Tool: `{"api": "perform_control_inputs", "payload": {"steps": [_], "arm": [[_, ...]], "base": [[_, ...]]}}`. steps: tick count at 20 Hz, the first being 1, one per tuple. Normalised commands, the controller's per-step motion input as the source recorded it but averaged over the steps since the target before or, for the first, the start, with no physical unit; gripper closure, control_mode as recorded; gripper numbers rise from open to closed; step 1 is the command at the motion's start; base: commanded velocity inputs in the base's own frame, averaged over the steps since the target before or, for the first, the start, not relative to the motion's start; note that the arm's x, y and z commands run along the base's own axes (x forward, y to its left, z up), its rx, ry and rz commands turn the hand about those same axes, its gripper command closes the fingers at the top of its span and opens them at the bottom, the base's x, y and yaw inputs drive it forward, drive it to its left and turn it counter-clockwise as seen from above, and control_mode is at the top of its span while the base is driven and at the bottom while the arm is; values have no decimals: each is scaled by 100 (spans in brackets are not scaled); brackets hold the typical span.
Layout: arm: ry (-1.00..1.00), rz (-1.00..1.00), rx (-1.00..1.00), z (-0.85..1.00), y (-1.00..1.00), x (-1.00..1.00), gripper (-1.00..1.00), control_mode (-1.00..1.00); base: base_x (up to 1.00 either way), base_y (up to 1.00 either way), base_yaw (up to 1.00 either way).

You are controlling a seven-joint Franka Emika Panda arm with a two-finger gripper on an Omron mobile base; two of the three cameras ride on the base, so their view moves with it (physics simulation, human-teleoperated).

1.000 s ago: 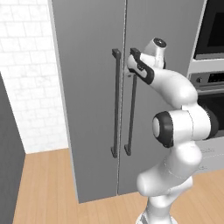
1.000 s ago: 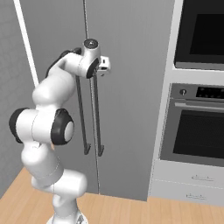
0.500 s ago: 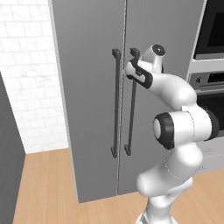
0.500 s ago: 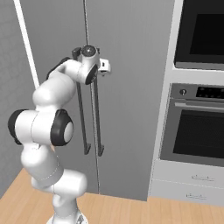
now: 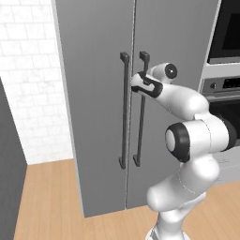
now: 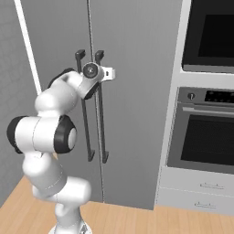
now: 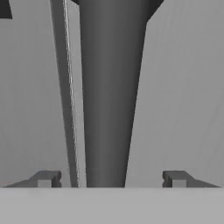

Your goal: Take the strawberry from the fridge and place it on top of the pancake, located on the dining counter.

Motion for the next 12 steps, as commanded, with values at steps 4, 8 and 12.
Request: {"api": "perform_control_inputs", "payload": {"steps": [4,8,12], "arm": [[-2,0,0,0,0,7,100,-100],[2,0,0,0,-22,-16,100,-100],[12,0,1,0,-62,-42,100,-100]], "base": [[0,0,0],[0,0,0],[0,0,0]]}}
